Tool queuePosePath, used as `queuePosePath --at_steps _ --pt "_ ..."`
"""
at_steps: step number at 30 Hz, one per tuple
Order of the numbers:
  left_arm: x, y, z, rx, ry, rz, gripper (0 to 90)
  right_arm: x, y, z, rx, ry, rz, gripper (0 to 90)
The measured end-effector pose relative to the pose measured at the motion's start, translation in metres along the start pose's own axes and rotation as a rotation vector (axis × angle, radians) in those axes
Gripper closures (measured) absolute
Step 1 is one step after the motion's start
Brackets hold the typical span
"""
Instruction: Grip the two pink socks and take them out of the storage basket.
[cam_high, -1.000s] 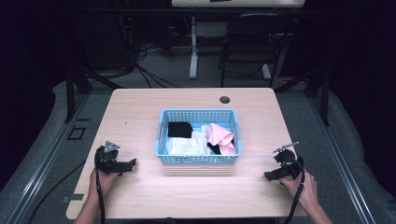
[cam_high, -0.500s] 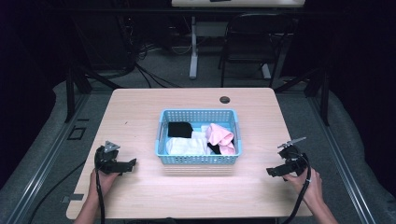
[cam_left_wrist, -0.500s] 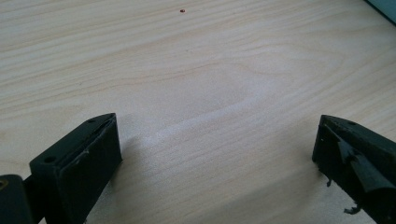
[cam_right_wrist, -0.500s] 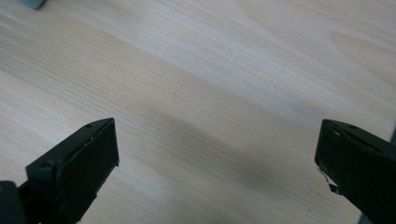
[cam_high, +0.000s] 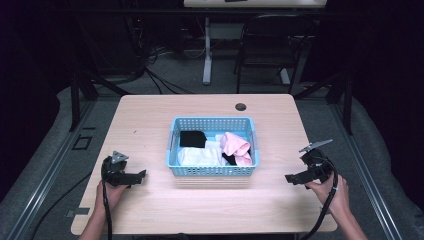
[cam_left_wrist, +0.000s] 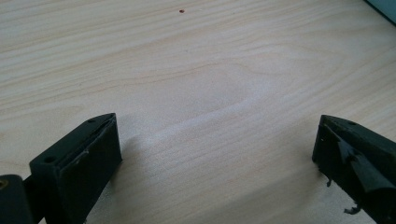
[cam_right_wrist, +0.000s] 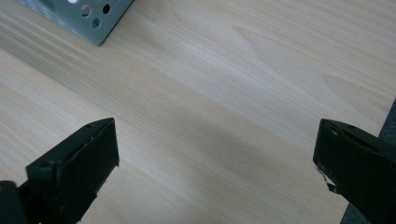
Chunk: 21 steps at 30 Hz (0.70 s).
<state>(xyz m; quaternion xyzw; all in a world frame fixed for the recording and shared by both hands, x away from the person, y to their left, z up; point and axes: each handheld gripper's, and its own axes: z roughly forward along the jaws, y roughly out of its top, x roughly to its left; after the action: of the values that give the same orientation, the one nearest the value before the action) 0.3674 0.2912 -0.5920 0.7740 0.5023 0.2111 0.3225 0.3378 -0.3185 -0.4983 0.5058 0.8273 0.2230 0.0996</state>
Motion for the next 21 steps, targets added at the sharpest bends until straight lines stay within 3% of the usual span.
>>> queuePosePath --at_steps 11,21 --pt "0.0 0.0 0.0 0.0 0.0 -0.001 0.9 0.007 0.022 -0.016 -0.019 0.016 -0.034 0.0" --pt "0.0 0.0 0.0 -0.004 0.002 -0.001 0.9 0.032 0.061 -0.025 -0.021 0.033 -0.116 0.0"
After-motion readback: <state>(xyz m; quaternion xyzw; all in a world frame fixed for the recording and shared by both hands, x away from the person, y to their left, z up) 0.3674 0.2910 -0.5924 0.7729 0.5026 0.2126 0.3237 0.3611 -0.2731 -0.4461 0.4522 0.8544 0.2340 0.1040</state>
